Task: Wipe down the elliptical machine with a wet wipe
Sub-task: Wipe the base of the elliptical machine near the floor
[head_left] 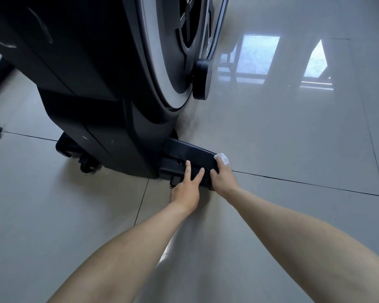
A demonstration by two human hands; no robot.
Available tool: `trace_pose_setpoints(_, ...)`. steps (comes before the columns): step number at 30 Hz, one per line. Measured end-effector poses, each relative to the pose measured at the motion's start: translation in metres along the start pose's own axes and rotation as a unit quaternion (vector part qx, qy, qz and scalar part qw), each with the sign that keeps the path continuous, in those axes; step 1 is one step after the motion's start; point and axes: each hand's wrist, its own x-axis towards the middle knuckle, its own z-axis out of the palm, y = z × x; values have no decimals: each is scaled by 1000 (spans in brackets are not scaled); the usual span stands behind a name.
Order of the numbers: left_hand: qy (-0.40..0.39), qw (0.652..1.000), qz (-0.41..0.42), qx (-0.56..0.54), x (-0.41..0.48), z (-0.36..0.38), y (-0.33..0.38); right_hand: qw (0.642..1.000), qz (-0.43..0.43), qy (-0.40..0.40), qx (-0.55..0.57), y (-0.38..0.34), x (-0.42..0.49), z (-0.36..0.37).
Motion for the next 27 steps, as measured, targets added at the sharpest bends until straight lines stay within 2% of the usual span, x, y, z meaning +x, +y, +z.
trace_pose_setpoints(9,4,1000,-1,-29,0,3,3,999,31,32,-32,5,-42,15)
trace_pose_setpoints(13,6,1000,7,-25,1,2,-2,993,43,-5,-111,5,-54,13)
trace_pose_setpoints(16,14,999,7,-39,1,1,-9,977,21,-40,-210,5,-63,15)
trace_pose_setpoints(20,54,998,-12,-42,-1,0,-25,933,-45,-93,-346,-5,-60,21)
trace_pose_setpoints(27,109,992,-56,-33,-10,-4,-66,915,-107,-145,-361,-42,-36,53)
